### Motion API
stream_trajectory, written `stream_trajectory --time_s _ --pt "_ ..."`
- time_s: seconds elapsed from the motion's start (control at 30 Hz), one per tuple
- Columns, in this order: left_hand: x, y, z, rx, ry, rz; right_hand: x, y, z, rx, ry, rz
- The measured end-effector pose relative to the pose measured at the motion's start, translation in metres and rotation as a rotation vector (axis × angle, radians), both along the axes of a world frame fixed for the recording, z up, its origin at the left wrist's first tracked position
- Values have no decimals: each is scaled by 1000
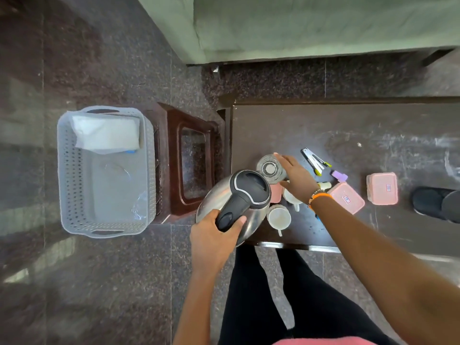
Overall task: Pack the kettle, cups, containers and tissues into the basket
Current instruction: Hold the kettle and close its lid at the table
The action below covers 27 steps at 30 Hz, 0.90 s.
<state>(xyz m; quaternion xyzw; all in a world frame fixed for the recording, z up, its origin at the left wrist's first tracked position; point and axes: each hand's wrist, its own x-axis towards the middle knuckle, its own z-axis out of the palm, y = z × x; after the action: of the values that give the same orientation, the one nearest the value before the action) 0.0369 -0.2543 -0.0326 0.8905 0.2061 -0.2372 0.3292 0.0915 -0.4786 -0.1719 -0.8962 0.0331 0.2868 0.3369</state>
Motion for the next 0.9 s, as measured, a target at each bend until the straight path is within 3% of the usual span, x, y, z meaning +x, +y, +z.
stream_trajectory --time_s 0.23,0.9 --pt "7 -11 4 -74 -22 -59 16 1 3 -10 60 -39" --pt "22 -37 -5 17 13 -147 21 -6 5 29 194 -144"
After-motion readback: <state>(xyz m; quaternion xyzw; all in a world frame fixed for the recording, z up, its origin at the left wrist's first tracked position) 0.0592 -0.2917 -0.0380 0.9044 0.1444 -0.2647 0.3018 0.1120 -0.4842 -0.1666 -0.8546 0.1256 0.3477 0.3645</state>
